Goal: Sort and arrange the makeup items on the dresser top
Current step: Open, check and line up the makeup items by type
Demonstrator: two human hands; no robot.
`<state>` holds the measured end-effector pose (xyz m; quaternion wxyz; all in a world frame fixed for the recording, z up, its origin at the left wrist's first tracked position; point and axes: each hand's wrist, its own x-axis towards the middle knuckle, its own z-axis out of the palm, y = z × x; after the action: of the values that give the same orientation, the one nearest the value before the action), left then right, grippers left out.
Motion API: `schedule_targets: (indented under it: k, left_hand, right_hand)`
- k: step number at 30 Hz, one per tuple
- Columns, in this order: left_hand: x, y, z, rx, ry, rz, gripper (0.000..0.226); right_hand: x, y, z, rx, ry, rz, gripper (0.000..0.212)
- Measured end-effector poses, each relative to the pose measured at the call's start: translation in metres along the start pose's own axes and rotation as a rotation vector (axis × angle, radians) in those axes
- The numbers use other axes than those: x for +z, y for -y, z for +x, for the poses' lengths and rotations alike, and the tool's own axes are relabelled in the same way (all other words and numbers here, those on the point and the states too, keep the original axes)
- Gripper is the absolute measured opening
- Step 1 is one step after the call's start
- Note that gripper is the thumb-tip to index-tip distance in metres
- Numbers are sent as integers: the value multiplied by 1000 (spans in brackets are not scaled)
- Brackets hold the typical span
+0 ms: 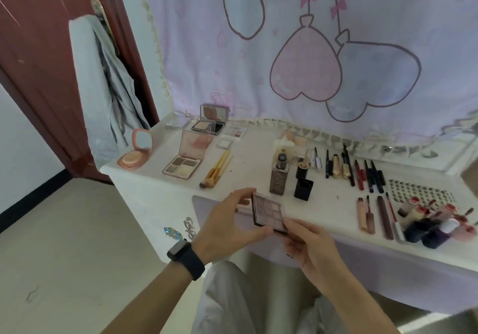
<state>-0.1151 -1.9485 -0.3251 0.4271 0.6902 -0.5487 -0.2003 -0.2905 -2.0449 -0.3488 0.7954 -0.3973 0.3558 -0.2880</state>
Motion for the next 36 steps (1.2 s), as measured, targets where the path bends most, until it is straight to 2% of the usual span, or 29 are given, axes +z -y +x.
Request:
schedule_targets:
  k: [3,7,12,18,21,23,26,28,33,36]
  left_hand:
    - [19,-4,-6,-32,-34,-159,76]
    - [40,-10,-9,2,-58,-243,70]
    - [44,-14,-9,45,-19,-175,74]
    - [43,-16,-8,78,54,-93,78]
    - [42,-17,-9,76,53,-89,77]
    - [41,-17,-10,65,48,-94,78]
    - [39,-15,-10,42,48,-117,78]
    - [36,-13,-8,27,46,-128,76]
    - [29,-12,-8,-6,49,-171,71]
    - [26,-8,-8,-43,48,-205,71]
  right_hand:
    - [-16,0,-7,98,66,67,20]
    - [-29,-2,-13,165,120,87,23]
    - [-38,-2,-17,80,90,-56,47]
    - [-36,8,-23,21,173,-248,58]
    - [-28,13,-26,11,145,-346,66]
    - [-23,16,-26,20,107,-361,62]
    - [-15,17,-24,43,79,-356,39]
    - [-12,18,-24,74,97,-323,32]
    - [-7,21,-26,129,160,-246,35]
    - [-5,20,-26,112,185,-295,44]
